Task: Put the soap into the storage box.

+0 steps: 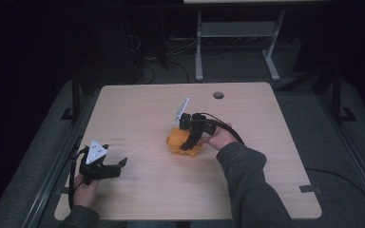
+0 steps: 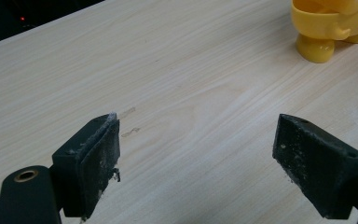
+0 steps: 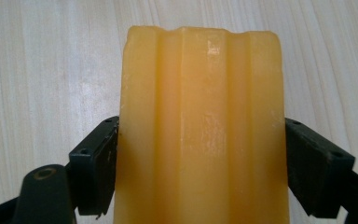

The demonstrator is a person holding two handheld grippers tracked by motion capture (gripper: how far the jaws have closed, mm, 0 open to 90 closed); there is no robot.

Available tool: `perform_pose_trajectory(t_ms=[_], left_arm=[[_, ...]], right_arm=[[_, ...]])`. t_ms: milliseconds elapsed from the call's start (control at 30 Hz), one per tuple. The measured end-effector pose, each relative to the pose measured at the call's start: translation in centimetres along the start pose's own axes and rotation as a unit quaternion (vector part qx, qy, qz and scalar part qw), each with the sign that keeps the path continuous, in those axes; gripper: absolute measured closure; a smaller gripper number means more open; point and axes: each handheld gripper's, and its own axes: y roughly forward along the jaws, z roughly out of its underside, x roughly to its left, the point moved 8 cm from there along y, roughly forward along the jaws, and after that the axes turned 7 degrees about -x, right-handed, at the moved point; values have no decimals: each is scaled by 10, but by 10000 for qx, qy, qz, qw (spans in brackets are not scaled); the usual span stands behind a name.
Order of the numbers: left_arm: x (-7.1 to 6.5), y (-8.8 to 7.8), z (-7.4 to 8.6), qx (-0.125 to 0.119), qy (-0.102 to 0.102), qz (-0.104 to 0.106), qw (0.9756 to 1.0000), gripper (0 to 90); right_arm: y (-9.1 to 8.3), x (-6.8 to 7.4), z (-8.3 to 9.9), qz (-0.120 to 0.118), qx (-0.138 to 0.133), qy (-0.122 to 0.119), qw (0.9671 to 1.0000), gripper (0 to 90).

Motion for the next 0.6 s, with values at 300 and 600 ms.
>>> perform_pose_trajectory(t_ms=[300, 600], left_arm=[[0, 0, 0, 6, 3, 0, 10000, 141], [0, 1, 0, 3, 9, 10, 10000, 141]], right_arm=[[0, 0, 0, 25, 14, -3, 10000, 199], [-1, 1, -1, 56, 7, 15, 10000, 189]])
